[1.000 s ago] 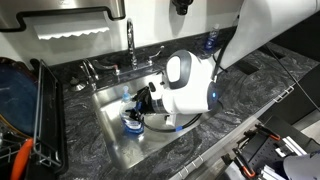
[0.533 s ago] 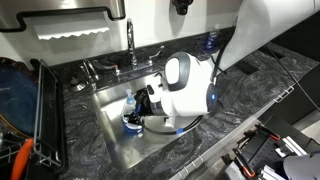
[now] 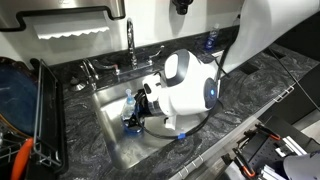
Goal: Pick the soap bottle and put it in the sink
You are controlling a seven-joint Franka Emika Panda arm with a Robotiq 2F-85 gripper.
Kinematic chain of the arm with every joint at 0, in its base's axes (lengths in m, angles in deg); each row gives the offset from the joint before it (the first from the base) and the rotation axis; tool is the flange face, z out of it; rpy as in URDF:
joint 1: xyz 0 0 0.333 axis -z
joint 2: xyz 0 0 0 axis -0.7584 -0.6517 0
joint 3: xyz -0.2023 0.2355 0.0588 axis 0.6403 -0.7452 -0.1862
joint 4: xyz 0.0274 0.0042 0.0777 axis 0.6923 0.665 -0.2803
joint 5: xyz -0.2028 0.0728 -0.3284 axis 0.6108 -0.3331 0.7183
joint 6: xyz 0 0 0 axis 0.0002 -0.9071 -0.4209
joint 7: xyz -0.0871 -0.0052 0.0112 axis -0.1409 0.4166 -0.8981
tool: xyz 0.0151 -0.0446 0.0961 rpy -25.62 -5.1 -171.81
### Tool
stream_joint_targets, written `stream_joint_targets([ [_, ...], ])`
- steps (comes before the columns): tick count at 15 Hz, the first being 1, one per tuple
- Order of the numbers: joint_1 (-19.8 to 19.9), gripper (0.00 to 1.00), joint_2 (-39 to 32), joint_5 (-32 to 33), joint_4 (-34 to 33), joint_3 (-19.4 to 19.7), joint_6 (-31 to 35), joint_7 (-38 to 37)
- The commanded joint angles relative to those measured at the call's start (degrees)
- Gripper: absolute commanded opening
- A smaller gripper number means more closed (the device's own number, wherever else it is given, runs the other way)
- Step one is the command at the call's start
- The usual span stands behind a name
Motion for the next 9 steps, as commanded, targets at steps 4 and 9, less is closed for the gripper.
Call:
stream_joint_targets([
  [4, -0.79, 1.00, 8.13, -23.59, 8.75, 5.44, 3.90, 20.83],
  [9, 1.74, 1.00, 15.37, -37.45, 15.41, 5.00, 6.19, 33.91],
])
